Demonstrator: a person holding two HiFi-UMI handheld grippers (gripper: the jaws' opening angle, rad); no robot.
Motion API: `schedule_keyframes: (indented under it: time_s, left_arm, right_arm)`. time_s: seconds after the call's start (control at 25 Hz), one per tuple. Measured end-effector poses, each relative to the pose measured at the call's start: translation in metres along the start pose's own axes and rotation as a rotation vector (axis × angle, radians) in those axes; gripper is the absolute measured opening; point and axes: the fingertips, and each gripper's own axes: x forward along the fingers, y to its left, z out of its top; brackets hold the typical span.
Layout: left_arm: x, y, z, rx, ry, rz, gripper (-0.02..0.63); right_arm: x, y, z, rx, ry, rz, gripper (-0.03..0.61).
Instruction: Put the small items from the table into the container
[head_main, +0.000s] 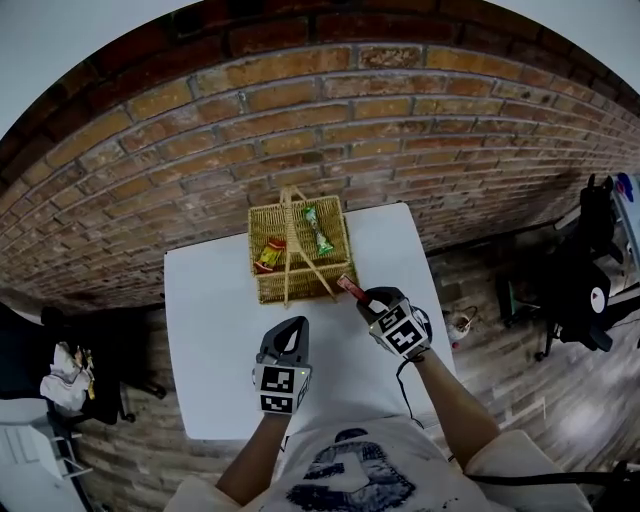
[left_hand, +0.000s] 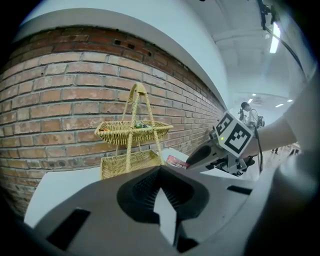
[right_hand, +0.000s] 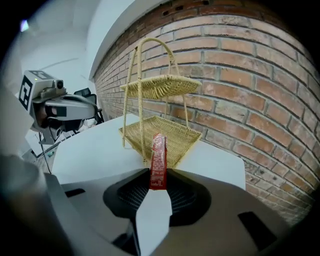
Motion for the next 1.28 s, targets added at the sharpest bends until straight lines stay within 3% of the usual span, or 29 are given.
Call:
schedule_keyframes:
  time_s: [0.24, 0.84, 1.28]
  left_arm:
    - [0.014, -0.004, 0.000, -0.022, -0.015, 0.003, 0.048]
    - [0.026, 0.002, -0.006, -0.037, 0.016, 0.014, 0.048]
    - [0.030, -0.002, -0.007, -0.043, 0.023, 0.000, 0.048]
  right_arm:
    - [0.023, -0.012, 0.001, -0.079, 0.051, 0.009, 0.121]
    - [0.047, -0.018, 0.005, -0.162, 0.104, 0.027, 0.121]
    - [0.048, -0.018, 0.008, -0.175, 0.131, 0.041, 0.121]
